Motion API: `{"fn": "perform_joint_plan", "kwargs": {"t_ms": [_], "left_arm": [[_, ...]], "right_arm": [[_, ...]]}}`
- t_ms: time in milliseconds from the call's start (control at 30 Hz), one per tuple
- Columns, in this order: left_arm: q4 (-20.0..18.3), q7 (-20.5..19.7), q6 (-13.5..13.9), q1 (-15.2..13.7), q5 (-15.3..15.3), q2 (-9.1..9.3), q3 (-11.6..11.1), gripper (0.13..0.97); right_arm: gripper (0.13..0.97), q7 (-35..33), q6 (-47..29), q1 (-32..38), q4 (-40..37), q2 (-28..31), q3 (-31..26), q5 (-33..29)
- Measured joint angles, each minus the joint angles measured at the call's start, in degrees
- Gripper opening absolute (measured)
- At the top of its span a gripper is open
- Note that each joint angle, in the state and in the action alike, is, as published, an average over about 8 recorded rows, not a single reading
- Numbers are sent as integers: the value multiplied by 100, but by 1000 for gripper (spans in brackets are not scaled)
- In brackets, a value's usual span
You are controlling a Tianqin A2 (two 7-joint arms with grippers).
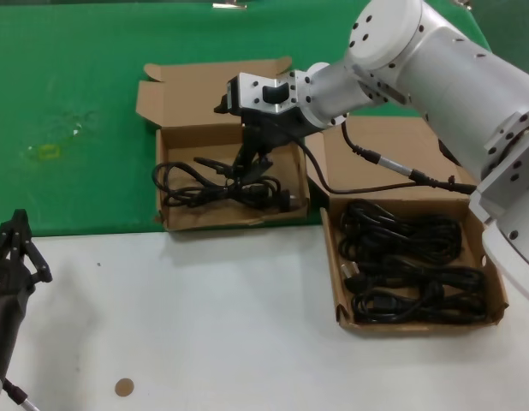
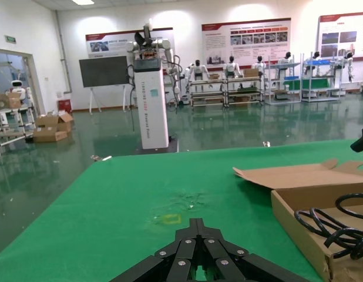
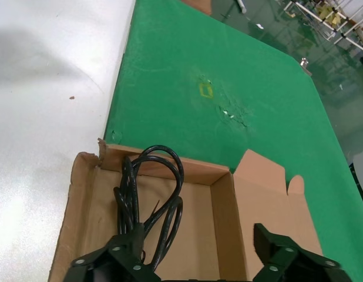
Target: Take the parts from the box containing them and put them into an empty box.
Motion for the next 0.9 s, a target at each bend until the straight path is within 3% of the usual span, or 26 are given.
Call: {"fn": "perform_joint_plan", "kwargs": {"t_ms": [200, 500, 633, 900], "left_arm": [[0, 0, 0, 0, 0, 0, 0, 151], [-5, 0, 0, 0, 0, 0, 0, 174], [-8, 2, 0, 0, 0, 0, 0, 212], [-14, 3, 0, 0, 0, -1, -1, 342]], "right_arm": [[689, 7, 37, -80, 74, 17, 69, 3], [852, 162, 432, -782, 765, 162, 511, 109], [852, 253, 667, -1202, 1175, 249, 776, 172], [944, 445, 1165, -2086, 2043, 431, 1329, 305]]}}
